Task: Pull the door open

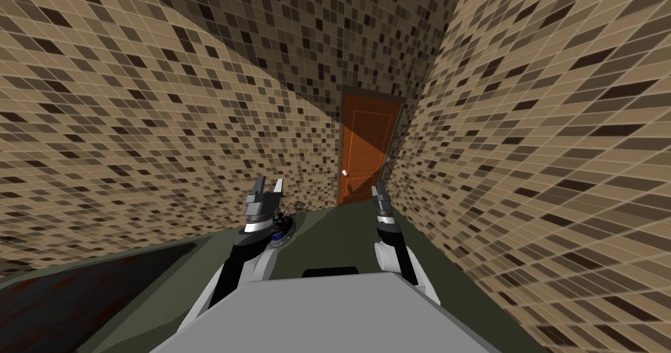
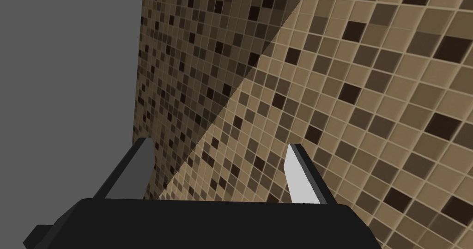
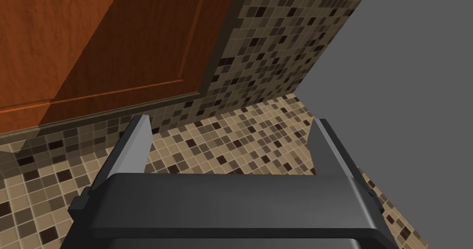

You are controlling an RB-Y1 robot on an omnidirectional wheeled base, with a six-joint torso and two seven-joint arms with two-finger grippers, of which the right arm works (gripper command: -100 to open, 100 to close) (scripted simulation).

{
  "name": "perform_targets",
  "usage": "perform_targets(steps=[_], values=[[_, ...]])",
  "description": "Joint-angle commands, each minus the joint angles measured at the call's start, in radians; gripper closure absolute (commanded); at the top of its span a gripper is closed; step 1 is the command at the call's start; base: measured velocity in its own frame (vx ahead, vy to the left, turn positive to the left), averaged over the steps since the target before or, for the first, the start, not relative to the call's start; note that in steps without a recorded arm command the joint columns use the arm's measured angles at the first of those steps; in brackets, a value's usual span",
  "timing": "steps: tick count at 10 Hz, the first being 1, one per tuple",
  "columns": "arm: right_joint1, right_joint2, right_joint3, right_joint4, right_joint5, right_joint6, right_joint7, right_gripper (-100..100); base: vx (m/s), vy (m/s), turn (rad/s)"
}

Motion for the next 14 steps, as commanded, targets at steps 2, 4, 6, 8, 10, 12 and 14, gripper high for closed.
perform_targets(steps=[2, 4, 6, 8, 10, 12, 14], values=[[-0.014, -0.013, -0.005, 0.061, 0.013, -0.024, 0.047, -100, 0.09, 0.002, 0.006], [-0.028, -0.022, -0.01, 0.103, 0.023, -0.034, 0.08, -100, 0.084, 0.004, 0.003], [-0.045, -0.032, -0.015, 0.151, 0.034, -0.045, 0.119, -100, 0.098, 0.0, 0.005], [-0.062, -0.041, -0.02, 0.2, 0.045, -0.057, 0.158, -100, 0.093, -0.008, 0.004], [-0.079, -0.05, -0.026, 0.252, 0.057, -0.069, 0.199, -100, 0.093, 0.003, 0.005], [-0.098, -0.059, -0.032, 0.306, 0.069, -0.082, 0.242, -100, 0.103, -0.004, 0.006], [-0.117, -0.068, -0.039, 0.36, 0.082, -0.095, 0.286, -100, 0.105, -0.006, 0.006]])
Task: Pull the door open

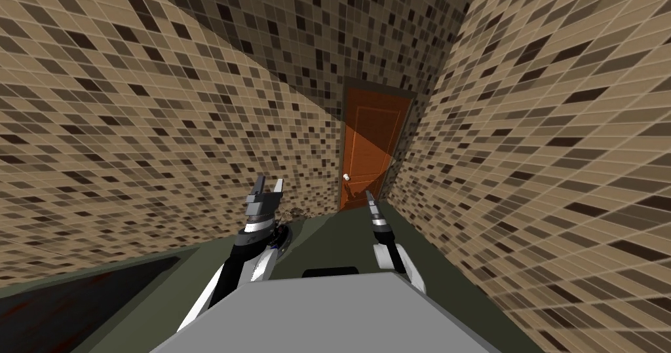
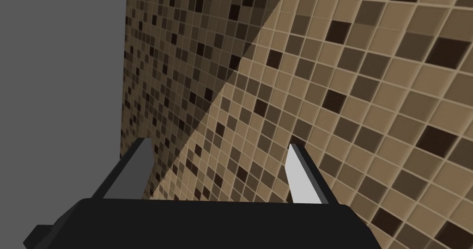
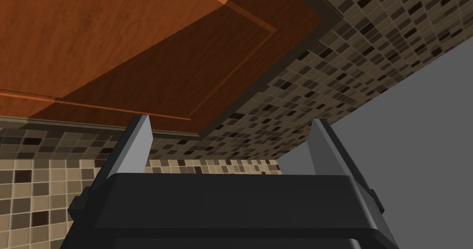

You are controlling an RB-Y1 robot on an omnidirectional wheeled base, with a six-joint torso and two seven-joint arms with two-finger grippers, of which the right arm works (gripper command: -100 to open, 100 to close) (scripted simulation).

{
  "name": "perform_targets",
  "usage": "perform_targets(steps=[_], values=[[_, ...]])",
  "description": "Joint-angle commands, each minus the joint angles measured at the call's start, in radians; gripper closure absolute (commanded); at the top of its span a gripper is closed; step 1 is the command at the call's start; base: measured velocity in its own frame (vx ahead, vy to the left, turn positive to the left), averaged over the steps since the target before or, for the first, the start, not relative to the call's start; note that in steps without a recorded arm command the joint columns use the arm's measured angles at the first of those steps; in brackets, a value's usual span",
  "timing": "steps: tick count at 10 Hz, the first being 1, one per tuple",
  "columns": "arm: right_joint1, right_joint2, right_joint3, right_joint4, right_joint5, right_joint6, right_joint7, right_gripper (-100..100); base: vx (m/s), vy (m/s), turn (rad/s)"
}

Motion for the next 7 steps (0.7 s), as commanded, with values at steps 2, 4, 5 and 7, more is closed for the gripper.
perform_targets(steps=[2, 4, 5, 7], values=[[-0.022, -0.012, -0.009, 0.073, 0.017, -0.019, 0.061, -100, 0.092, 0.001, 0.005], [-0.042, -0.02, -0.015, 0.126, 0.03, -0.033, 0.107, -100, 0.109, 0.004, 0.006], [-0.052, -0.024, -0.019, 0.153, 0.037, -0.04, 0.13, -100, 0.095, -0.01, 0.006], [-0.062, -0.028, -0.022, 0.189, 0.044, -0.047, 0.154, -100, 0.055, -0.005, 0.003]])
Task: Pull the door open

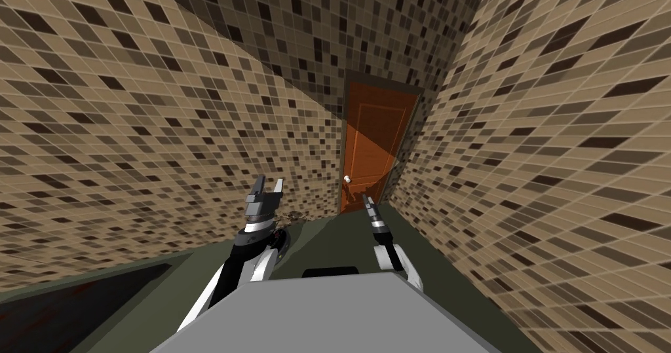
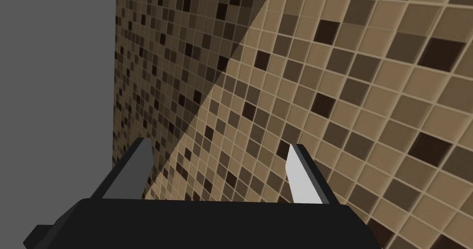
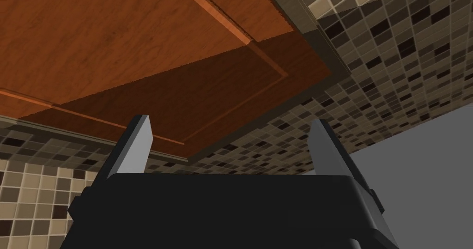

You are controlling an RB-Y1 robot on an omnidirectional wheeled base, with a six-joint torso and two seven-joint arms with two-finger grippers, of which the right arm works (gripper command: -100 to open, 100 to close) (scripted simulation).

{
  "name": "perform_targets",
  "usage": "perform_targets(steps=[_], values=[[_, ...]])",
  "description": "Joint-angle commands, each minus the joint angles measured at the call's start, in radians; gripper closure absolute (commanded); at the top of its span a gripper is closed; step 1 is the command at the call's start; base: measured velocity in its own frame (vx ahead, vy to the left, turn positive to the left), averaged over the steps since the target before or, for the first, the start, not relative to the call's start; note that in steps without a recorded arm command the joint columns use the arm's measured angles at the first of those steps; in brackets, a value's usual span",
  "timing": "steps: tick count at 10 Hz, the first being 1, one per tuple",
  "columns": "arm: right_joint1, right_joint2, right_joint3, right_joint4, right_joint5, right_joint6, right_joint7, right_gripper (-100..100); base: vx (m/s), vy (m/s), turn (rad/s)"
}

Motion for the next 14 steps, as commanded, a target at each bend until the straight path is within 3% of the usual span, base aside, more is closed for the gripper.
perform_targets(steps=[1, 4, 5, 14], values=[[-0.015, -0.005, -0.005, 0.047, 0.01, -0.013, 0.038, -100, 0.082, -0.001, 0.006], [-0.045, -0.016, -0.015, 0.135, 0.031, -0.033, 0.108, -100, 0.095, 0.006, 0.006], [-0.045, -0.016, -0.015, 0.135, 0.031, -0.033, 0.108, -100, 0.076, -0.002, 0.002], [-0.133, -0.042, -0.044, 0.393, 0.09, -0.094, 0.314, -100, 0.094, -0.003, 0.005]])
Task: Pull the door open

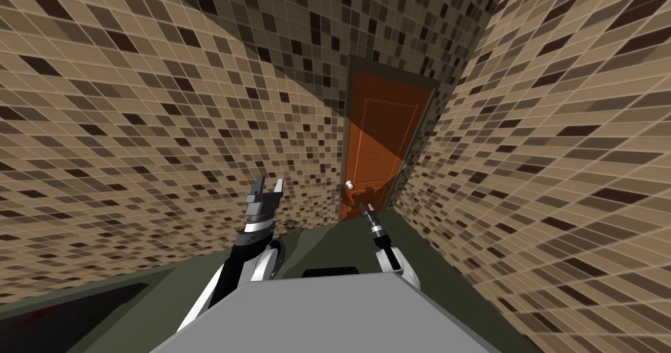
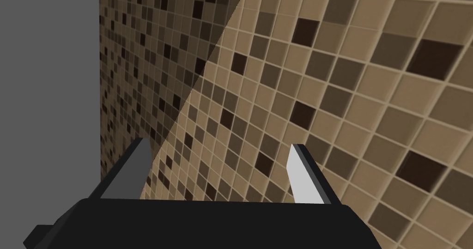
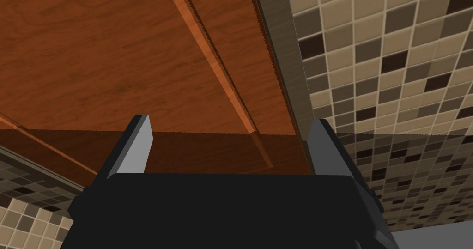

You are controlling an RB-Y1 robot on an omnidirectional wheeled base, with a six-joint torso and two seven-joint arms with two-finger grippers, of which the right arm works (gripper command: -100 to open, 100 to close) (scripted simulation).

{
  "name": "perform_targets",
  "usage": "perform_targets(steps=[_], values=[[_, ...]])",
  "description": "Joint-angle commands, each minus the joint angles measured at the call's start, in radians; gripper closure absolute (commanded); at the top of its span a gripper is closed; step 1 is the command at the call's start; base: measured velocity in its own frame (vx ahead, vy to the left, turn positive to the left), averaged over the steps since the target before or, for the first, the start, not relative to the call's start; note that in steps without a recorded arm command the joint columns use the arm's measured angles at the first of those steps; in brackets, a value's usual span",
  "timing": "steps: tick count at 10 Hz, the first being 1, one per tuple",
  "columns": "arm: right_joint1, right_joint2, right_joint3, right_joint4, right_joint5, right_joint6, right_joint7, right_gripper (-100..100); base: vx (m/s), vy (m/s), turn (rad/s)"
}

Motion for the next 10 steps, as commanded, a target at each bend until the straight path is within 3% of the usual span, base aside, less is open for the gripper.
perform_targets(steps=[1, 10], values=[[-0.017, -0.002, -0.005, 0.045, 0.011, -0.011, 0.039, -100, 0.095, -0.01, 0.008], [-0.092, -0.021, -0.03, 0.265, 0.061, -0.062, 0.215, -100, 0.096, 0.0, 0.005]])
